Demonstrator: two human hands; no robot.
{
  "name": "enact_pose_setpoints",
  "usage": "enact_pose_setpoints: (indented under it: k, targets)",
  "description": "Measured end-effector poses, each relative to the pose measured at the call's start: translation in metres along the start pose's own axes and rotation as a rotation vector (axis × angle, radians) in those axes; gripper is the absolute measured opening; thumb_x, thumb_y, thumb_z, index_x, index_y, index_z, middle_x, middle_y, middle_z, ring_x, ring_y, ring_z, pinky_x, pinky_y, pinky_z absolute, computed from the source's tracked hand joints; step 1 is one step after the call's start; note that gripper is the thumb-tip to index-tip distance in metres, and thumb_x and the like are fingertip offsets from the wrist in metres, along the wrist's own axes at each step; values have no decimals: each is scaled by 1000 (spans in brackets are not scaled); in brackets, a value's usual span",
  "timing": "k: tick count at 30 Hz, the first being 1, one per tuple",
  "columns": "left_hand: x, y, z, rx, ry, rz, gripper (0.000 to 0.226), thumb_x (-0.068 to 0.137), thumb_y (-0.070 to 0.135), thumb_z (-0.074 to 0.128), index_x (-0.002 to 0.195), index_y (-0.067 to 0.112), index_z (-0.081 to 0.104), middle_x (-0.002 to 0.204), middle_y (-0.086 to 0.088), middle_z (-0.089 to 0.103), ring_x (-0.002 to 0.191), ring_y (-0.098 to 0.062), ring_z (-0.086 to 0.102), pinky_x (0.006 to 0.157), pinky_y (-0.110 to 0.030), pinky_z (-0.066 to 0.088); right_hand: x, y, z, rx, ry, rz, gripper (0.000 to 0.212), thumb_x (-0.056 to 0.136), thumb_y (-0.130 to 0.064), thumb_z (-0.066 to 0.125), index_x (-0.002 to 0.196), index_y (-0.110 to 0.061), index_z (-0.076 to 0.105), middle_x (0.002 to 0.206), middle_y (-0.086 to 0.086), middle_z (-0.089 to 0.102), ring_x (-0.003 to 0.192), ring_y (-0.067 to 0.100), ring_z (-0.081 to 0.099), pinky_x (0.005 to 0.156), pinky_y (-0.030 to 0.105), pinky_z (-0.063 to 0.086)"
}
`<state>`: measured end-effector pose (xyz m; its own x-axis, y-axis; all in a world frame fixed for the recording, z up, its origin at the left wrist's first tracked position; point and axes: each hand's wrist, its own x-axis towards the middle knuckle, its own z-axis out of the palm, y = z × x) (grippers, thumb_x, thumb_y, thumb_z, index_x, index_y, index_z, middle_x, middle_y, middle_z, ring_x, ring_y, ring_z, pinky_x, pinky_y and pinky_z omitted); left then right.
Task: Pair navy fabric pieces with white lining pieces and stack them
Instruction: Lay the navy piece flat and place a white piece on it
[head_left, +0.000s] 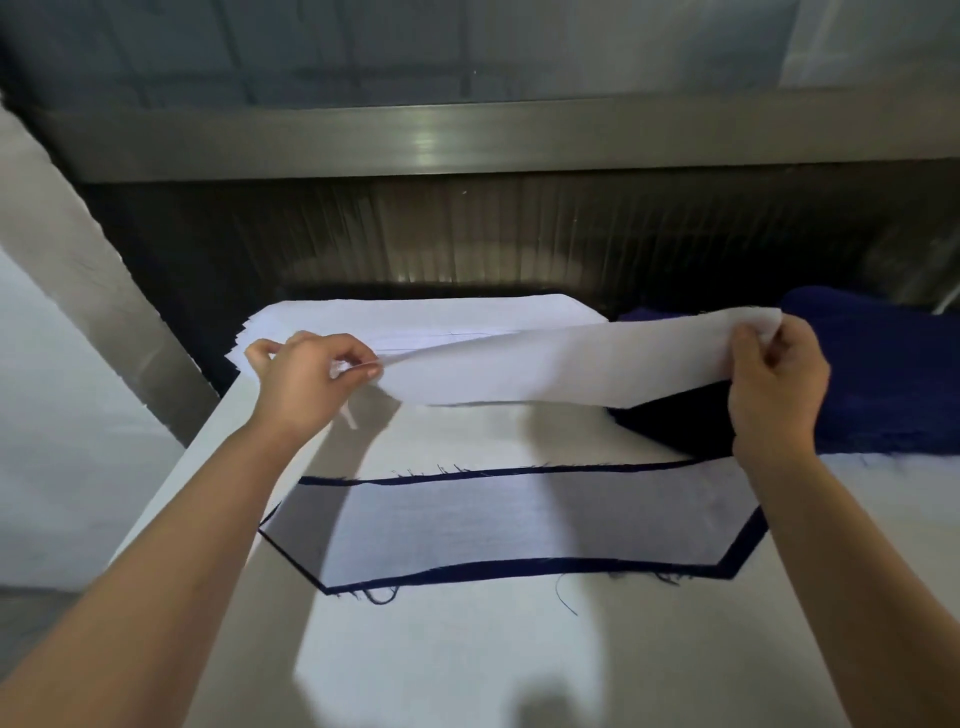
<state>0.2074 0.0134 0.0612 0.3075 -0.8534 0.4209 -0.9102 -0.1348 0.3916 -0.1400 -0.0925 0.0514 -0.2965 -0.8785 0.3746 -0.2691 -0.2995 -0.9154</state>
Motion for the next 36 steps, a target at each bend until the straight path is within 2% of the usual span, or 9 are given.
enact_pose_setpoints:
  k: [3,5,9,14,17,21,27,30,36]
  targets:
    - [-11,-6,-10,-168,-77,-54,22,85,21,72,71,34,61,75,22,63,78,5,55,85,-29,28,-6,4,-12,-25,10,-37,3,97,-22,47,98,-22,50,78,-14,49,65,-10,48,60,7,40]
    - [-20,-11,-16,-276,-111,-111,23,85,15,72,71,32,62,78,17,65,78,0,58,77,-24,41,-10,6,-21,-26,21,-31,4,97,-22,47,100,-23,49,80,-15,49,68,-10,49,60,7,39]
    - [-42,-21,-19,-476,-86,-214,22,83,7,72,75,26,68,70,14,68,71,-8,61,66,-10,45,-20,15,-37,-67,-2,-19,10,96,-22,48,105,-20,51,86,-5,53,74,8,49,64,19,40]
    - [-69,-34,-15,-686,-53,-294,14,88,5,66,84,19,68,72,-14,59,59,-13,51,61,-26,44,-37,30,-50,-76,-46,39,12,94,-24,53,104,-28,50,82,-16,54,71,1,51,63,20,41]
    - [-86,-39,-10,-686,-35,-305,21,93,6,59,89,26,65,65,-12,53,54,-11,48,64,-29,42,-45,39,-55,-104,-96,66,12,92,-23,57,103,-27,52,78,-15,56,68,1,50,59,20,41]
    - [-105,-46,-6,-620,-37,-307,28,94,7,58,94,35,62,59,10,58,58,-8,54,58,-13,43,-54,48,-59,-238,-262,38,12,92,-19,56,103,-22,54,75,-6,56,66,5,50,56,21,40]
    - [-121,-49,-2,-466,-54,-277,27,91,10,62,97,36,58,88,5,67,83,-15,60,64,-9,42,-61,55,-64,-464,-370,-54,23,92,-18,55,114,-11,56,71,1,52,62,9,45,54,25,34]
    - [-127,-51,5,-377,-36,-289,23,90,12,63,104,31,58,88,-3,67,80,-21,60,66,-16,42,-62,55,-62,-510,-388,-53,29,93,-18,54,121,-9,54,78,-2,51,67,11,44,57,28,30]
    - [-133,-56,11,-288,14,-306,26,88,14,66,113,21,60,81,-2,65,74,-12,57,59,-3,36,-62,56,-62,-516,-415,-52,32,93,-17,54,124,-9,51,79,2,52,64,5,41,55,22,31]
